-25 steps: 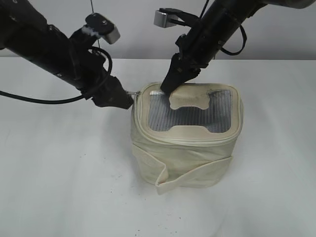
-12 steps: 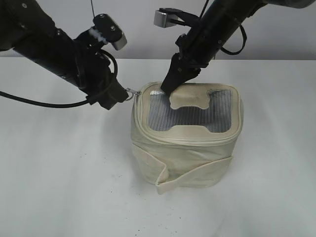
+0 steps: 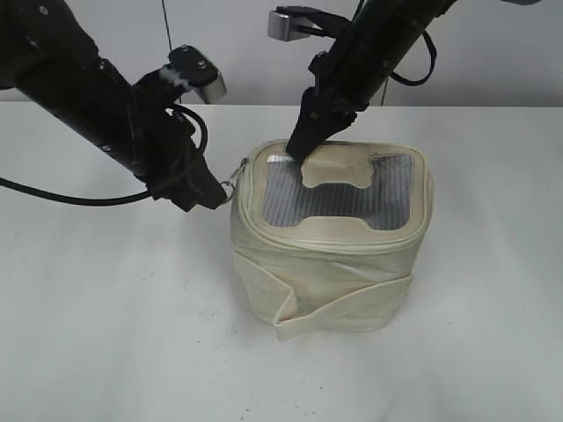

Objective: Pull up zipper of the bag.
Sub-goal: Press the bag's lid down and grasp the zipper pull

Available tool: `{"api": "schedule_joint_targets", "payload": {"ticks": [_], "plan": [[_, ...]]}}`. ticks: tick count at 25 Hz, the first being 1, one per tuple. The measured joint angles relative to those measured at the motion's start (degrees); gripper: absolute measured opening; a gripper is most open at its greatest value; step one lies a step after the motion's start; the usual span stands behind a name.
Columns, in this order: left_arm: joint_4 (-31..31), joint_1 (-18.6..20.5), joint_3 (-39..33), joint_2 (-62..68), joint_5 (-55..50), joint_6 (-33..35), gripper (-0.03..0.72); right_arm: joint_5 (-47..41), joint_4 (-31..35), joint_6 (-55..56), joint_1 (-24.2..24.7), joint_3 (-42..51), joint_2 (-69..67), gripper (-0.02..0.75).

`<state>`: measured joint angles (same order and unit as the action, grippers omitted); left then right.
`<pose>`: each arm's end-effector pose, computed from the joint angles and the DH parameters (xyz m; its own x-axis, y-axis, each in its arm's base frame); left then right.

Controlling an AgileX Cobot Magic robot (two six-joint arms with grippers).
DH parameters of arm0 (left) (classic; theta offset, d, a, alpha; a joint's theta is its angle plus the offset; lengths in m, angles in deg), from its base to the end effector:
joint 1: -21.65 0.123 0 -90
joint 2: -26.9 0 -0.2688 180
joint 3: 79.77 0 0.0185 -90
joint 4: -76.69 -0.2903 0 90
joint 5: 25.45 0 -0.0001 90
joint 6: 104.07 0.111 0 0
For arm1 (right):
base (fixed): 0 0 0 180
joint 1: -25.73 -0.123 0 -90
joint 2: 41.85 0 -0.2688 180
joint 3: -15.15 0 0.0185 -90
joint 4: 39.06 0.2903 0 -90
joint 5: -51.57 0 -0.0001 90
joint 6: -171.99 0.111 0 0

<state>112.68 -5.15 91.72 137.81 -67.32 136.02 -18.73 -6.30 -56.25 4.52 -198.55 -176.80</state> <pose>0.3377 -0.2194 0.1548 -0.3960 0.7413 -0.5419 0.9033 0.4207 -0.0845 0.4435 0.2328 0.1812 -0.4981 -0.7359 -0.4587 -0.8669 0.4103 0.2831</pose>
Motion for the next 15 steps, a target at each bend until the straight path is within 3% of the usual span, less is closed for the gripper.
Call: {"api": "schedule_joint_targets", "payload": {"ticks": [10, 15], "plan": [[0.34, -0.68, 0.01, -1.16, -10.68, -3.63, -0.003, 0.00, -0.19, 1.33, -0.19, -0.13, 0.00, 0.013], [-0.03, -3.40, -0.44, -4.94, -15.41, -6.70, -0.003, 0.00, -0.50, 1.83, -0.19, -0.19, 0.00, 0.013]]}}
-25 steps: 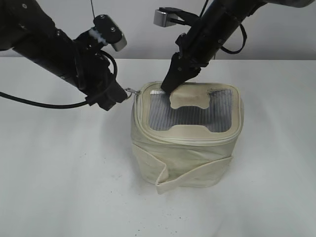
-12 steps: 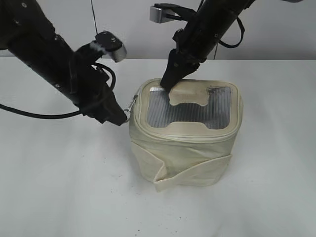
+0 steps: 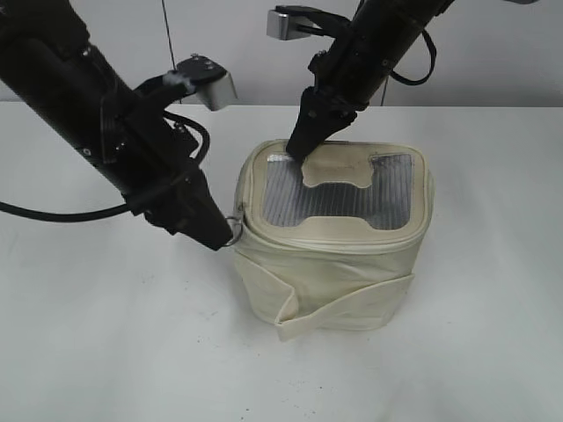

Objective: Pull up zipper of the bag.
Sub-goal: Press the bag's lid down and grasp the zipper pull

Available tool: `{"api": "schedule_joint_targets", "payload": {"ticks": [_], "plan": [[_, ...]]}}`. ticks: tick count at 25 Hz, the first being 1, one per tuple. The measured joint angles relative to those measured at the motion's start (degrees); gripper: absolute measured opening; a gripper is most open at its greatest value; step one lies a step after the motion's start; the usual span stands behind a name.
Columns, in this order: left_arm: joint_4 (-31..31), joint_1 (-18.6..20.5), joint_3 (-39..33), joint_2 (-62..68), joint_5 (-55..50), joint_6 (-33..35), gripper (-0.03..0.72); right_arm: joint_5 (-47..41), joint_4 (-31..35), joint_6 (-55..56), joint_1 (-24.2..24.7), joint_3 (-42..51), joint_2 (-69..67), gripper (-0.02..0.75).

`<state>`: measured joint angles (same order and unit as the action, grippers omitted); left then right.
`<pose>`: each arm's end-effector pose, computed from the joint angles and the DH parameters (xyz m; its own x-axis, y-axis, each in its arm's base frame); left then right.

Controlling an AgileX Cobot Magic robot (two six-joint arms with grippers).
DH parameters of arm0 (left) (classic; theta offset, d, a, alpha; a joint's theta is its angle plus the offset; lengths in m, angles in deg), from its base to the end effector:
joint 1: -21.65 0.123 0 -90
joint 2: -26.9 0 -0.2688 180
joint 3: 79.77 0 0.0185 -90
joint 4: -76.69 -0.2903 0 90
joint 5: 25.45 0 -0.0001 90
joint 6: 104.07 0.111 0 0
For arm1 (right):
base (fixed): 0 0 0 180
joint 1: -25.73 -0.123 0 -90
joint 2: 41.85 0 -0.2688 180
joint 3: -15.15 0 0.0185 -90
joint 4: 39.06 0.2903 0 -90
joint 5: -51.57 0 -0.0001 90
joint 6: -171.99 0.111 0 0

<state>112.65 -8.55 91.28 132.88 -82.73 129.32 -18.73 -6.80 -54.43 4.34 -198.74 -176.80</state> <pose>0.2900 -0.2323 0.1820 -0.4284 0.7821 -0.4526 0.9006 0.3291 -0.2837 0.4434 0.2336 0.1818 -0.5191 -0.7280 -0.4478 -0.8545 0.4313 0.2893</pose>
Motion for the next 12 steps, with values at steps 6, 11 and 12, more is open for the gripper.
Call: {"api": "schedule_joint_targets", "payload": {"ticks": [6, 11, 12], "plan": [[-0.51, -5.74, -2.35, -0.86, -0.95, -4.55, -0.003, 0.00, -0.07, 0.99, 0.00, -0.04, 0.00, 0.013], [-0.95, -13.73, -2.41, -0.86, 5.36, -9.41, -0.003, -0.04, -0.07, 1.28, 0.00, -0.11, 0.00, 0.013], [-1.17, -15.55, -2.41, -0.86, 7.79, -10.60, -0.003, -0.04, -0.07, 1.27, 0.00, -0.11, 0.00, 0.013]]}}
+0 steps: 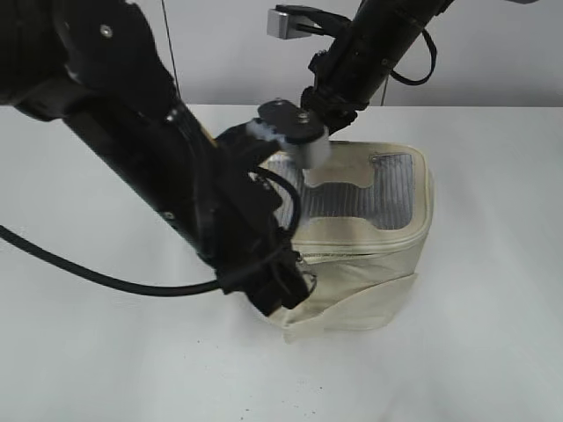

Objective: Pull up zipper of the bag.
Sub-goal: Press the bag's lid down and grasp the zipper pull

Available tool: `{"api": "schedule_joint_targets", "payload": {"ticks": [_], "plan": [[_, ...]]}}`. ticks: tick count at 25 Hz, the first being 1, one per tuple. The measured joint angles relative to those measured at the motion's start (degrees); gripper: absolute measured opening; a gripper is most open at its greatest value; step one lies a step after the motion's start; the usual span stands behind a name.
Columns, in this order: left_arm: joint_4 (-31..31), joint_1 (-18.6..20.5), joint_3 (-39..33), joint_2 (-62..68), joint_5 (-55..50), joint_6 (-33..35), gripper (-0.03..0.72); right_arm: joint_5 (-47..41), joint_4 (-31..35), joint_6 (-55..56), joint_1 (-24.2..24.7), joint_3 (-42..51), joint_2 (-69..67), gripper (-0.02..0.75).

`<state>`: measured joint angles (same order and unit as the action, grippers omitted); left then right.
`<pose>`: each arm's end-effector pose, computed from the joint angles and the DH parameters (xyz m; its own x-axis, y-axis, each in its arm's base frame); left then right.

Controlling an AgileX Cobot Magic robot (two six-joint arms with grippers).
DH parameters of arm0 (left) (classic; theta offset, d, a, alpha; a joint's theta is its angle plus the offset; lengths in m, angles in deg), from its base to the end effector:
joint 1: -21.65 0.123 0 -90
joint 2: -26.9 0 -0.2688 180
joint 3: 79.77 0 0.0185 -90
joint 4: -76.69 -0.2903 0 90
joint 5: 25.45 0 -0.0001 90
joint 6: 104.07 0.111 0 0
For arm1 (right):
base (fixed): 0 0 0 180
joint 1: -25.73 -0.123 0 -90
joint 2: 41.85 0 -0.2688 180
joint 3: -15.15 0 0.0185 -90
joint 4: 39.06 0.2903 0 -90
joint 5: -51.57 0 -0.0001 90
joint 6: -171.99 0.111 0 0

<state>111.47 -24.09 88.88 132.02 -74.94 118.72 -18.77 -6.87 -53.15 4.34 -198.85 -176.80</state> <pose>0.2250 -0.2999 0.1755 -0.3861 0.8060 -0.4487 0.9171 0.2832 -0.2805 0.4436 0.2336 0.1823 -0.5369 -0.7188 -0.4417 -0.8435 0.4472 0.2976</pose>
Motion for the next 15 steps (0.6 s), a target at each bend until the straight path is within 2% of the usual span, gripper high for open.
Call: {"api": "schedule_joint_targets", "payload": {"ticks": [5, 15], "plan": [[-0.97, -6.21, -0.11, 0.16, 9.38, -3.91, -0.003, -0.07, 0.00, -0.06, 0.00, 0.00, 0.00, 0.013], [5.57, -7.57, -0.50, 2.86, 14.43, -4.49, -0.003, -0.07, -0.11, 0.00, 0.00, 0.00, 0.00, 0.013]]}}
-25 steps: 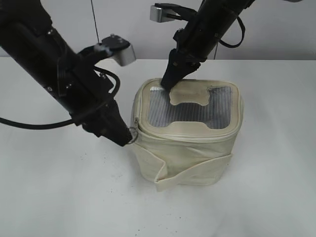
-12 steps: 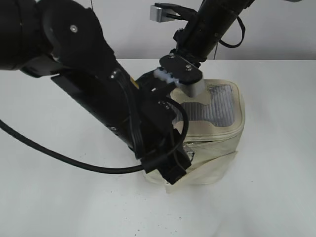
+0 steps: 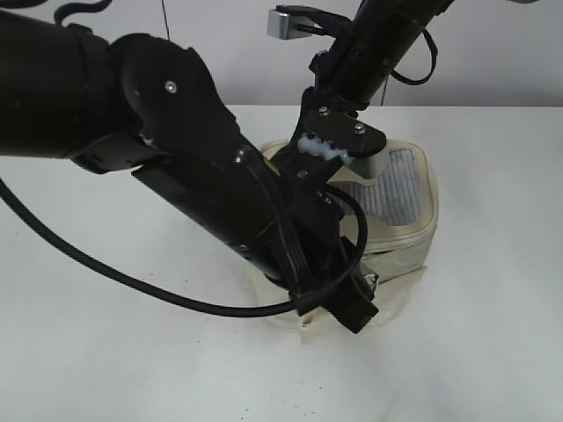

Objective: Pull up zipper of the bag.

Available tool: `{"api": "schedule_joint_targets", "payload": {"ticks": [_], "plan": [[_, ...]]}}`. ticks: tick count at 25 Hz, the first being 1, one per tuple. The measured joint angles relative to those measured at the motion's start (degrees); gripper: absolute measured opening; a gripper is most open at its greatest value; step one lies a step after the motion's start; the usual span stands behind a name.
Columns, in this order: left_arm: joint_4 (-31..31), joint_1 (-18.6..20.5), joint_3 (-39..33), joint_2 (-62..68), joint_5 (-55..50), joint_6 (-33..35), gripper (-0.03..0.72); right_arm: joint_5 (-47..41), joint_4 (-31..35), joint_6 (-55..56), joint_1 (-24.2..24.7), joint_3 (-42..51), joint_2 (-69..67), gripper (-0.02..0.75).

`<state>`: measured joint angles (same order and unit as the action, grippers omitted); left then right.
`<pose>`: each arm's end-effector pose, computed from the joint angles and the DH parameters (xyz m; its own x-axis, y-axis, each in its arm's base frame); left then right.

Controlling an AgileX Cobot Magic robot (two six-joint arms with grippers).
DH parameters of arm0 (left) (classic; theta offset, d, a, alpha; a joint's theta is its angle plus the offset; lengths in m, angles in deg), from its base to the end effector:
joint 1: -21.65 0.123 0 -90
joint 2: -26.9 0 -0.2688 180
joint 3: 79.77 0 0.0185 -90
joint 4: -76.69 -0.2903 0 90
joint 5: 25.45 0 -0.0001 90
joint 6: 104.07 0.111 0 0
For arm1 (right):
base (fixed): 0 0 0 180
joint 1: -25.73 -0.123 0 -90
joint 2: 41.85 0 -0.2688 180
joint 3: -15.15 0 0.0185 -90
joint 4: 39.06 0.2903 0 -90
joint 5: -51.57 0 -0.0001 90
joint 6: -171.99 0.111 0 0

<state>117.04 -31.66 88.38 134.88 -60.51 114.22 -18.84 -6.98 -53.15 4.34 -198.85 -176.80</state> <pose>0.2050 -0.3443 0.1629 -0.4533 0.7026 -0.5485 0.8913 0.3545 -0.2826 0.4435 0.2334 0.1822 -0.5363 -0.7202 -0.4401 -0.8439 0.4469 0.2970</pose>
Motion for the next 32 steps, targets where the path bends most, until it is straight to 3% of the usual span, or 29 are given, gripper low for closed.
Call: {"api": "schedule_joint_targets", "payload": {"ticks": [11, 13, 17, 19, 22, 32], "plan": [[-0.60, -0.10, 0.00, -0.21, -0.12, -0.28, 0.021, 0.00, -0.24, 3.24, 0.00, 0.00, 0.00, 0.029], [-0.54, -0.22, 0.00, -1.23, -0.91, -0.45, 0.076, 0.00, -0.37, 5.56, 0.00, -0.17, 0.00, 0.090], [-1.43, 0.06, 0.00, -5.54, -1.74, -0.58, 0.276, 0.32, -0.16, 11.23, 0.07, -0.84, 0.13, 0.265], [-2.10, 1.23, 0.00, -7.86, -1.88, -0.58, 0.371, 0.32, -0.16, 13.66, 0.18, -0.84, 0.18, 0.315], [-2.75, 3.89, 0.00, -10.13, -2.00, -0.62, 0.435, 0.36, -0.16, 14.97, 0.26, -0.84, 0.64, 0.342], [-3.50, 15.15, 2.37, -9.68, 0.48, -0.64, 0.454, 0.38, -10.49, 21.86, 3.00, -0.84, 6.67, 0.398]]}}
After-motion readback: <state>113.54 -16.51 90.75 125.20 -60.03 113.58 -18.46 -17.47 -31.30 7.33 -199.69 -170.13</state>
